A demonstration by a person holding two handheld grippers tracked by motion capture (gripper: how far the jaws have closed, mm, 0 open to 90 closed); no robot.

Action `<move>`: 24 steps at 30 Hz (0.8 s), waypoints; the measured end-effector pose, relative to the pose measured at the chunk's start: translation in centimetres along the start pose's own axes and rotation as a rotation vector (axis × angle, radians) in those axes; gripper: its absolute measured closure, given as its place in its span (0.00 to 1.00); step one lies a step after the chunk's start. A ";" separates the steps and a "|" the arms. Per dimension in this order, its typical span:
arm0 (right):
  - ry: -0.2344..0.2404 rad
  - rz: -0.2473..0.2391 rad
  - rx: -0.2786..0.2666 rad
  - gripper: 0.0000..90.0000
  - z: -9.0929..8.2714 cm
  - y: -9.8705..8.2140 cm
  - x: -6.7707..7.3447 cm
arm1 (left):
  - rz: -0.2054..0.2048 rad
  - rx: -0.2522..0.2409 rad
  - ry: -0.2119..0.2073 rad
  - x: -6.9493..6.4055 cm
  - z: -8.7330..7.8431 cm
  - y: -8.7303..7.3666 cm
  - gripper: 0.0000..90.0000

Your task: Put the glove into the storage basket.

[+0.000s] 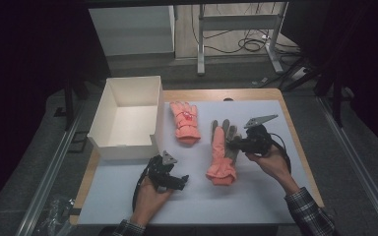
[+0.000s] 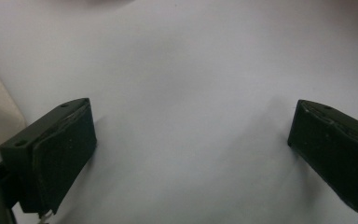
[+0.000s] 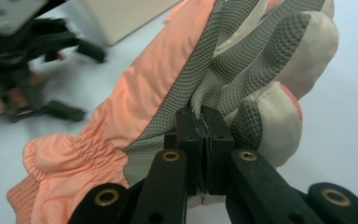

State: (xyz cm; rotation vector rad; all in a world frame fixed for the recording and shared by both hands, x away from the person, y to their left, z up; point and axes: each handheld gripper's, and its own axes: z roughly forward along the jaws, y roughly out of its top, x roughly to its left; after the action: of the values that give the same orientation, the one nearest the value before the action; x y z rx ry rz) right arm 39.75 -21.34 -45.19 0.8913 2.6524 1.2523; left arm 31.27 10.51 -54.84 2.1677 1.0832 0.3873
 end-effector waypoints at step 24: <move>0.026 -0.107 0.114 0.86 3.6 -2.4 1.3 | -0.003 0.001 -0.001 0.0 0.0 0.0 0.01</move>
State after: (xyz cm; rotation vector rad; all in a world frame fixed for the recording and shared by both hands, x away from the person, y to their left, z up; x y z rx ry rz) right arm 38.60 -19.40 -49.11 0.7405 2.7744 1.1073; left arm 31.25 10.49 -54.84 2.1671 1.0859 0.3841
